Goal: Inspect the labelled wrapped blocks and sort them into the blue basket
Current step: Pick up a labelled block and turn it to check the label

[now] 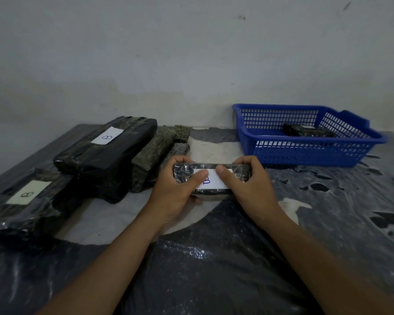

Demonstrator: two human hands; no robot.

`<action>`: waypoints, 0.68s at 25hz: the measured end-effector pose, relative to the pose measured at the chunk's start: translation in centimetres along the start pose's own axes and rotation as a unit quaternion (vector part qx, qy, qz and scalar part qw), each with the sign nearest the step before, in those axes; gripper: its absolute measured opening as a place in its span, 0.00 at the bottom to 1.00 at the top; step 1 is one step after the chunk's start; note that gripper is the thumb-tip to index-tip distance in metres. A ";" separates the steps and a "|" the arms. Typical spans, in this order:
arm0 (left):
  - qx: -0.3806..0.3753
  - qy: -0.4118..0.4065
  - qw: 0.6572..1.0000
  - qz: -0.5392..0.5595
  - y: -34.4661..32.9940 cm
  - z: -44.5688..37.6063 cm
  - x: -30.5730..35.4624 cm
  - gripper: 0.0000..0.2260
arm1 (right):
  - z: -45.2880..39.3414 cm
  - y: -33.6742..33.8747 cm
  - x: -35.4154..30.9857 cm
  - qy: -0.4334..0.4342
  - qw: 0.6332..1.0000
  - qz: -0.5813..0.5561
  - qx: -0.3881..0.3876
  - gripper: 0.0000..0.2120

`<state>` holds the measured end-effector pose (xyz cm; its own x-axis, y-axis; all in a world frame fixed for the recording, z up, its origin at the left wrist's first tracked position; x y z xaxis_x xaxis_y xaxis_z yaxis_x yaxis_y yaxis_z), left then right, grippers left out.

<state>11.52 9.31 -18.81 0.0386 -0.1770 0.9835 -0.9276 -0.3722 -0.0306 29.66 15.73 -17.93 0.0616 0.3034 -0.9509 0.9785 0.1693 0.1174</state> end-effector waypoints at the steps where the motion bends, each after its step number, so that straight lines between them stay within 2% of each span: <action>1: -0.002 0.001 1.000 0.000 0.0 0.0 0.0 0.15 | 0.0 -0.1 0.1 -0.002 1.000 -0.004 -0.005 0.19; 9: -0.013 0.001 1.000 -0.002 0.0 0.1 0.2 0.12 | 0.1 -0.1 -0.4 0.010 1.000 0.022 -0.001 0.21; 13: 0.011 0.003 0.999 0.030 0.4 -0.2 0.1 0.13 | 0.0 -0.8 0.0 -0.018 0.996 -0.057 -0.069 0.22; 17: 0.024 0.008 0.998 0.055 0.7 -0.5 -0.1 0.14 | -0.1 -1.0 0.0 -0.029 0.991 -0.080 -0.100 0.26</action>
<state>10.71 9.52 -18.86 -0.0701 -0.2043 0.9764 -0.9070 -0.3944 -0.1476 28.62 15.69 -18.05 -0.0747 0.2034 -0.9762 0.9187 0.3949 0.0120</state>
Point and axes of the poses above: each hand's wrist, its own z-axis away from the middle knuckle, its own y-axis out of the back of the hand, x = y × z, the point moved 8 cm from there along -z, towards the middle knuckle, and after that the axes turned 5 degrees about -z, right-handed, at the moved point
